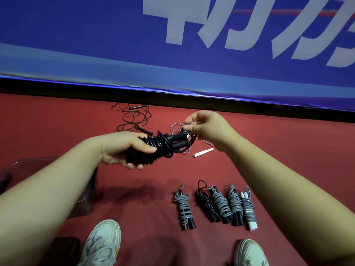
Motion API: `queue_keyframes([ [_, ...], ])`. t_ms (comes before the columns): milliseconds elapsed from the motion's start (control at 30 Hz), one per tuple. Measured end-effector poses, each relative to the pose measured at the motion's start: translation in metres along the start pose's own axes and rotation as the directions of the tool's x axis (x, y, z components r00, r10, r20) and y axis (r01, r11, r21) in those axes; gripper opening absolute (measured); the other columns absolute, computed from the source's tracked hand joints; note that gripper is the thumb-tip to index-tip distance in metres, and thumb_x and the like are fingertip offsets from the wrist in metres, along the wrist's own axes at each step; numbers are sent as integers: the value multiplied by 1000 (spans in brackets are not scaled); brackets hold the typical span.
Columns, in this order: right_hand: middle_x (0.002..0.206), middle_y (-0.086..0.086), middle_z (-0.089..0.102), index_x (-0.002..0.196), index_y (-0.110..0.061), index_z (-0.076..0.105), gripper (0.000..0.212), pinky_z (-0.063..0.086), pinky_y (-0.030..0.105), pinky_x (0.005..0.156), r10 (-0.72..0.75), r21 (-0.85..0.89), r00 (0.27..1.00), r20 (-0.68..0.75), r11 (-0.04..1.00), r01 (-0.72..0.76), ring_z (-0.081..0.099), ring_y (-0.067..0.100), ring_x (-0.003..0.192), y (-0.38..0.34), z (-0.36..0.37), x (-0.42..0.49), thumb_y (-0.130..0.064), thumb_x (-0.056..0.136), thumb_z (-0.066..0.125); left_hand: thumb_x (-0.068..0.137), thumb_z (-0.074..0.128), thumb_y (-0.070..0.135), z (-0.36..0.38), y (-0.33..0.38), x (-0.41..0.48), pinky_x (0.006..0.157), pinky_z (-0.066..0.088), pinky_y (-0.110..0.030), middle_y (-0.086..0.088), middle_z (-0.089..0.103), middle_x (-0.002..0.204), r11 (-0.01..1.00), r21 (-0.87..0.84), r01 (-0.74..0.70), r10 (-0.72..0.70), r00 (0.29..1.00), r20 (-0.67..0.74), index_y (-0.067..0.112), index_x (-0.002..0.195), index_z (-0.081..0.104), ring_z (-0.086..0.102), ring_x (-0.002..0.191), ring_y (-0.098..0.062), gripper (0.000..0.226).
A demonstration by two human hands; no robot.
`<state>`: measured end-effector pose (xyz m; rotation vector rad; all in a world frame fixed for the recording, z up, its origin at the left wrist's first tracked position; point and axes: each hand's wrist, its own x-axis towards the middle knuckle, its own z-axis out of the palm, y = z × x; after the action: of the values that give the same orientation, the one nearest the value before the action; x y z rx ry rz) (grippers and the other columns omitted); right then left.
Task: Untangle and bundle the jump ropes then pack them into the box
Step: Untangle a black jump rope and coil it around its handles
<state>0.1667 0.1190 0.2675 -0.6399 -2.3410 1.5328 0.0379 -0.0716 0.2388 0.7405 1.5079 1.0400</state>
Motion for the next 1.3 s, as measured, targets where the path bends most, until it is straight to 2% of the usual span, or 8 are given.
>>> queue_keyframes([
  [267, 53, -5, 31, 85, -11, 60, 29, 15, 15, 41, 249, 541, 929, 274, 758, -363, 26, 4, 41, 17, -8, 10, -8, 98, 34, 67, 71, 27, 2, 4, 16, 33, 32, -14, -10, 61, 77, 907, -408, -104, -10, 963, -270, 7, 89, 60, 52, 50, -16, 32],
  [367, 56, 1, 29, 77, -16, 59, 32, 19, 21, 43, 153, 86, 970, 186, 981, -171, 23, 11, 44, 16, -12, 6, -28, 101, 40, 82, 66, 16, 0, 0, 22, 34, 28, -13, -6, 59, 66, 978, -174, -118, 18, 871, -491, 13, 85, 57, 50, 45, -15, 11],
  [467, 80, 24, 61, 76, -31, 72, 45, 49, 35, 69, 32, -448, 965, 260, 889, 91, 56, 36, 71, 2, -6, -1, -63, 85, 43, 85, 65, 16, -2, -5, 27, 34, 28, -12, -6, 57, 66, 980, -165, -111, 9, 852, -523, 14, 90, 57, 49, 45, -15, 10],
  [733, 80, -6, 60, 92, -14, 69, 29, 43, 32, 70, -405, -666, 908, 111, 648, 370, 55, 20, 80, -3, 10, -4, -36, 95, 49, 85, 62, 29, -15, -10, 26, 36, 34, -13, -6, 60, 78, 892, -438, -107, -114, 886, -449, 9, 87, 60, 54, 48, -13, 21],
  [867, 64, -6, 54, 81, -22, 66, 26, 40, 23, 62, -271, -201, 950, -157, 950, 238, 53, 12, 67, -7, 10, -2, -29, 97, 47, 84, 62, 30, -23, -16, 19, 35, 34, -14, -6, 61, 78, 882, -456, -118, -118, 882, -456, 7, 89, 60, 55, 48, -13, 23],
  [1000, 46, -8, 36, 58, -19, 56, 32, 38, 27, 68, -48, 334, 995, -89, 939, 75, 41, 11, 48, -8, 21, -3, -15, 89, 48, 87, 60, 30, -14, -7, 22, 36, 33, -13, -7, 62, 76, 807, -564, -176, -114, 890, -441, 5, 88, 59, 54, 48, -14, 25],
  [1200, 85, 2, 66, 96, -21, 67, 24, 39, 27, 64, -318, -589, 948, 4, 765, 259, 54, 18, 76, -3, 31, -1, -18, 91, 43, 86, 59, 31, 4, 0, 29, 38, 32, -13, -9, 65, 73, 713, -673, -196, -96, 924, -371, 4, 88, 62, 55, 50, -16, 28],
  [1300, 92, 4, 65, 97, -20, 67, 28, 41, 31, 70, -253, -698, 960, 122, 666, 264, 57, 24, 87, 0, 26, 3, -23, 97, 39, 83, 59, 32, 7, 1, 28, 38, 32, -14, -8, 65, 75, 692, -691, -208, -57, 939, -340, 4, 89, 62, 54, 51, -15, 29],
])
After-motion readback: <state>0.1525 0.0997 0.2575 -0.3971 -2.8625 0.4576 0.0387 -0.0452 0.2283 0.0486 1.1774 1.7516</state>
